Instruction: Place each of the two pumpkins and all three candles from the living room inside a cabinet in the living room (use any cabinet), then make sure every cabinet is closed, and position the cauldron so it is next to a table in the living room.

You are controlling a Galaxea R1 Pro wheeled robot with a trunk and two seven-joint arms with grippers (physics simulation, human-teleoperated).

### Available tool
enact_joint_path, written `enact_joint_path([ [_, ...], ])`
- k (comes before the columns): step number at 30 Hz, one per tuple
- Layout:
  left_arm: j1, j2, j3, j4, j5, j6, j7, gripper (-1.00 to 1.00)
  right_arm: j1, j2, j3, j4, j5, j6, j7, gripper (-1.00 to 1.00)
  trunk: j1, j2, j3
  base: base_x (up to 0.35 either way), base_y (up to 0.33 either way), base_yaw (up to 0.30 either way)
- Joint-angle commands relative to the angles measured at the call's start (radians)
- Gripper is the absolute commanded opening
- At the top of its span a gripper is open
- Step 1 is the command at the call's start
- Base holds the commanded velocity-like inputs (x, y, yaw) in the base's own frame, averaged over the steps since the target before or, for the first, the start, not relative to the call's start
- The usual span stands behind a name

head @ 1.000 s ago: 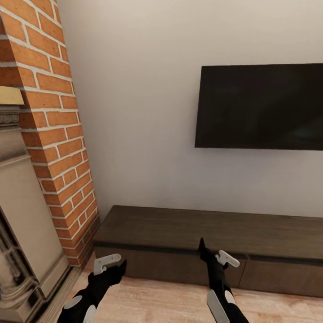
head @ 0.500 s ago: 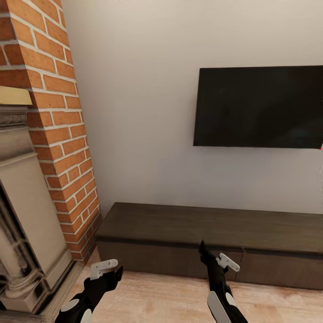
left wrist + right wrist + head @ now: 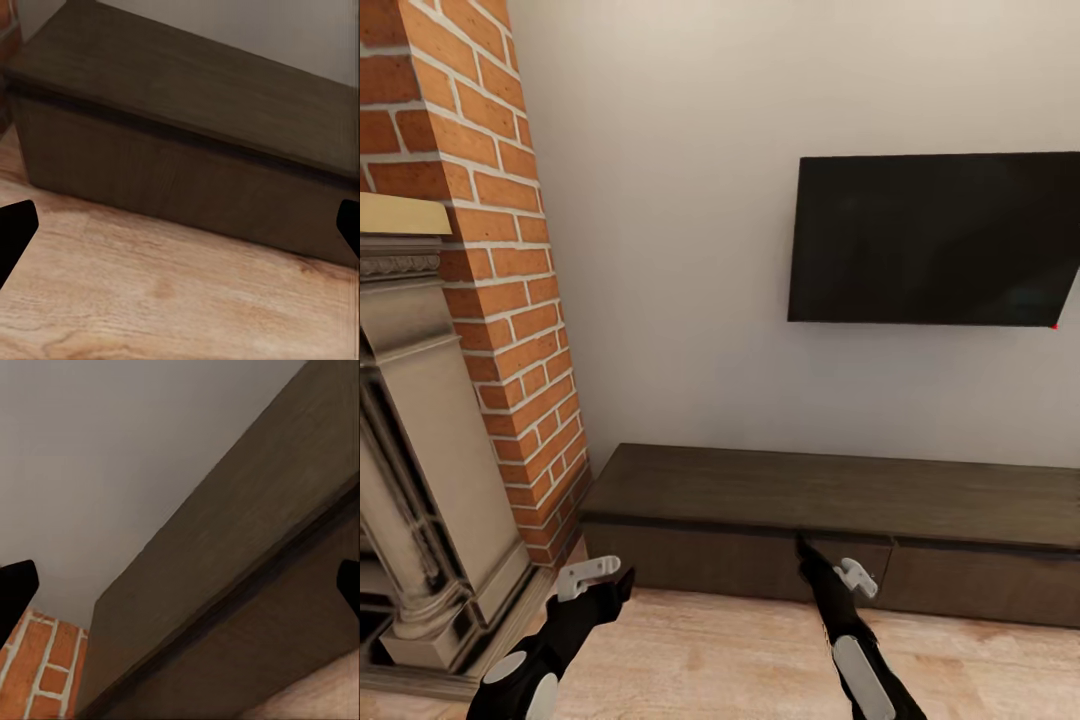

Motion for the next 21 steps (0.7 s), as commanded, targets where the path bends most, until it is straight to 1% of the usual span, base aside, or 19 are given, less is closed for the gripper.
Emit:
enact_joint_path([
  [1,0.000,0.000,0.001,-0.002,0.016,0.005,0.005,1.00,-0.001,-0.005,-0.002,-0.003,-0.033,0.011,0.028,1.00,0.000,0.000,-0.001,-0.006,0.000,0.000],
  [2,0.000,0.000,0.002,-0.002,0.036,0.005,0.002,1.00,0.000,-0.016,-0.003,-0.008,-0.064,0.028,0.059,1.00,0.000,0.000,-0.001,-0.004,0.000,0.000],
  [3,0.000,0.001,0.003,-0.003,0.049,0.005,0.001,1.00,0.000,-0.021,-0.003,-0.009,-0.075,0.033,0.071,1.00,0.000,0.000,-0.001,-0.003,0.000,0.000],
  [4,0.000,0.001,0.003,-0.003,0.080,0.006,0.000,1.00,0.000,-0.029,-0.003,-0.012,-0.090,0.042,0.090,1.00,0.000,0.000,-0.001,-0.002,0.000,0.000],
  [5,0.000,0.002,0.004,-0.003,0.111,0.006,-0.001,1.00,0.000,-0.036,-0.003,-0.013,-0.100,0.046,0.102,1.00,0.000,0.000,-0.001,-0.001,0.000,0.000],
  [6,0.000,0.003,0.004,-0.003,0.124,0.006,0.000,1.00,0.000,-0.040,-0.004,-0.013,-0.103,0.048,0.106,1.00,0.000,0.000,-0.001,-0.001,0.000,0.000],
  [7,0.000,0.004,0.005,-0.003,0.147,0.007,0.001,1.00,0.000,-0.052,-0.004,-0.005,-0.110,0.052,0.114,1.00,0.000,0.000,-0.001,0.000,0.000,0.000],
  [8,0.000,0.004,0.005,-0.002,0.152,0.007,0.001,1.00,0.000,-0.057,-0.004,-0.001,-0.112,0.052,0.116,1.00,0.004,-0.007,-0.004,0.000,0.000,0.000],
  [9,0.000,0.005,0.005,-0.001,0.161,0.007,0.003,1.00,0.000,-0.071,-0.005,0.009,-0.115,0.054,0.120,1.00,0.008,-0.014,-0.007,0.000,0.000,0.000],
  [13,0.000,0.009,0.006,-0.001,0.170,0.007,0.003,1.00,0.000,-0.089,-0.005,0.018,-0.118,0.055,0.123,1.00,0.023,-0.042,-0.020,0.000,0.000,0.000],
  [21,0.000,0.011,0.000,0.000,0.169,0.007,0.004,1.00,0.000,-0.094,-0.004,0.021,-0.116,0.055,0.125,1.00,0.054,-0.098,-0.045,0.000,0.000,0.000],
])
